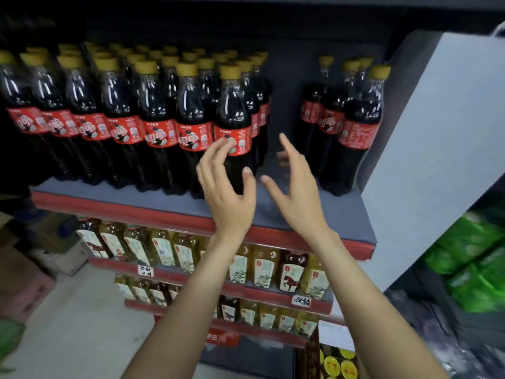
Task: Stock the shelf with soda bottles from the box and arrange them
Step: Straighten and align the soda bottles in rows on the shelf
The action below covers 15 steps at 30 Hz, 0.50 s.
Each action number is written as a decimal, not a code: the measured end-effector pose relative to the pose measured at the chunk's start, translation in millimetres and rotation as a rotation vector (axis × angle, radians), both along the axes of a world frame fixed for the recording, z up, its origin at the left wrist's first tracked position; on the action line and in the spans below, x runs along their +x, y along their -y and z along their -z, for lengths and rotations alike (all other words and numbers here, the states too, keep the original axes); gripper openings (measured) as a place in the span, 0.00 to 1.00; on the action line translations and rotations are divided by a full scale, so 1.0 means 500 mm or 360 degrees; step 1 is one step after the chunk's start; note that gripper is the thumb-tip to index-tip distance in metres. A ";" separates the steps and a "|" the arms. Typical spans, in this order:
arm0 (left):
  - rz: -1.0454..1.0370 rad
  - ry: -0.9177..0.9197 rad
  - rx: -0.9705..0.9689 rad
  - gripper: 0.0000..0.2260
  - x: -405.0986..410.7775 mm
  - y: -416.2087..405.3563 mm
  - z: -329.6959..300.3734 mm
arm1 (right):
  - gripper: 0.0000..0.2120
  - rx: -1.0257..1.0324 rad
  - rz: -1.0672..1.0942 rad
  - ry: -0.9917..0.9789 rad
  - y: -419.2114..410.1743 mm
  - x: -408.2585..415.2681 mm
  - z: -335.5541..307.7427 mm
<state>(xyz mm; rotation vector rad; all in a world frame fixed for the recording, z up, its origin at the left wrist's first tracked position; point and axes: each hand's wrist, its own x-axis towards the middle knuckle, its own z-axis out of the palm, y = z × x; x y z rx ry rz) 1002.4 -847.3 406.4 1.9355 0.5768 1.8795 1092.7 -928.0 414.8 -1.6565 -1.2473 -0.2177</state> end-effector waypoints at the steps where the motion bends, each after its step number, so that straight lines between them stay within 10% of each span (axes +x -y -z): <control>1: 0.0126 0.0007 0.0028 0.16 0.015 0.017 -0.006 | 0.30 0.0071 0.0028 0.0007 0.034 0.018 -0.002; 6: 0.0630 -0.0277 -0.0338 0.20 0.107 0.059 -0.041 | 0.22 0.0272 0.0311 0.0015 0.165 0.139 0.000; 15: 0.0843 -0.0735 -0.0763 0.30 0.234 0.022 -0.051 | 0.44 0.0012 0.0239 -0.0234 0.140 0.246 0.005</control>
